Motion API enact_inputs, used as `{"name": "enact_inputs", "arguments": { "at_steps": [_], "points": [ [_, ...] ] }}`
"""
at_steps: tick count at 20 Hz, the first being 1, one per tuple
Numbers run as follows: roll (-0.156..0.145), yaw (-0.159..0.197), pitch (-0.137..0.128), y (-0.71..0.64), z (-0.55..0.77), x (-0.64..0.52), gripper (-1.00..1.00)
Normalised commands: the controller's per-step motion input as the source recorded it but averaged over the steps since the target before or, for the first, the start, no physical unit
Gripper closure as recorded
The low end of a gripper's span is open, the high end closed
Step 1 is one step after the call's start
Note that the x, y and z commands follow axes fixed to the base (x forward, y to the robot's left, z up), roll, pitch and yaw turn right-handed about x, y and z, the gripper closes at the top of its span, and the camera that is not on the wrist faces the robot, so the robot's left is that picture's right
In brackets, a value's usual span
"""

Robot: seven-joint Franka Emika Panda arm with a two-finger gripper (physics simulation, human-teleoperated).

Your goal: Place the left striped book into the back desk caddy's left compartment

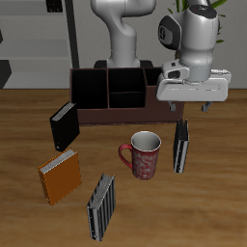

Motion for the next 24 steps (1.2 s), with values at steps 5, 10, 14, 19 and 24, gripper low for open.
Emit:
{"name": "enact_inputs", "arguments": {
  "at_steps": [5,10,14,19,24],
  "points": [
    [0.001,-0.008,-0.022,-0.04,-0.22,0.09,-1.0],
    [-0.002,0.01,-0.025,0.0,-0.18,0.05,-1.0],
    [0.0,-0.017,0.021,-0.03,-0.21,0.07,-1.0],
    [-0.005,-0.006,0.019,-0.03,-0.16,0.06,-1.0],
    [-0.007,-0.011,0.03,-0.04,-0.19,0.07,-1.0]
  ]
}}
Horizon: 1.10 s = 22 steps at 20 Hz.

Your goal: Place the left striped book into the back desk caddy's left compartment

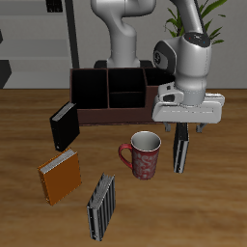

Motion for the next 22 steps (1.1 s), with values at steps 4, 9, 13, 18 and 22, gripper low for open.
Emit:
{"name": "enact_inputs", "arguments": {
  "at_steps": [4,9,13,18,22],
  "points": [
    [0.006,0.003,0.047,0.04,-0.26,0.07,-1.0],
    [0.017,-0.003,0.047,0.04,-0.19,0.05,1.0],
    [0.008,-0.017,0.021,-0.01,-0.04,0.03,1.0],
    [0.01,-0.012,0.004,-0.03,0.11,0.0,1.0],
    [0.014,0.023,0.001,-0.07,0.34,-0.08,1.0]
  ]
}}
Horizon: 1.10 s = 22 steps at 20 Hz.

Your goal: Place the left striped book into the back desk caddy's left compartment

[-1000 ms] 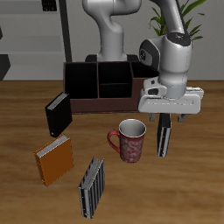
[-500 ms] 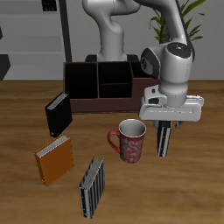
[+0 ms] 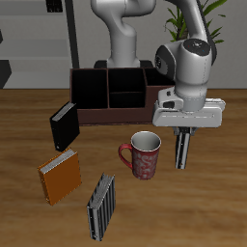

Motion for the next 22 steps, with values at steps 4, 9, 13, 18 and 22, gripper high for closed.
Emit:
{"name": "enact_inputs", "arguments": {
  "at_steps": [4,9,13,18,22],
  "points": [
    [0.007,0.031,-0.074,-0.18,0.72,-0.24,1.0],
    [0.018,0.023,-0.038,-0.22,0.64,-0.21,1.0],
    [0.02,-0.006,0.001,-0.2,0.39,-0.13,1.0],
    [0.04,0.0,0.007,-0.31,0.29,-0.1,1.0],
    [0.031,0.041,0.012,-0.32,0.1,-0.11,1.0]
  ]
}}
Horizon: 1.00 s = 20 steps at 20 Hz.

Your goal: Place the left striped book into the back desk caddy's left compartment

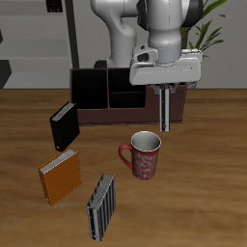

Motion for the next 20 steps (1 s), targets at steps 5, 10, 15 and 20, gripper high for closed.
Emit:
{"name": "enact_inputs", "arguments": {
  "at_steps": [5,10,15,20],
  "points": [
    [0.018,0.033,-0.009,-0.43,0.13,-0.14,1.0],
    [0.011,0.052,-0.034,-0.59,0.22,-0.15,1.0],
    [-0.028,-0.032,0.018,-0.71,0.12,-0.09,1.0],
    [-0.046,0.016,-0.014,-0.56,0.07,-0.13,1.0]
  ]
}}
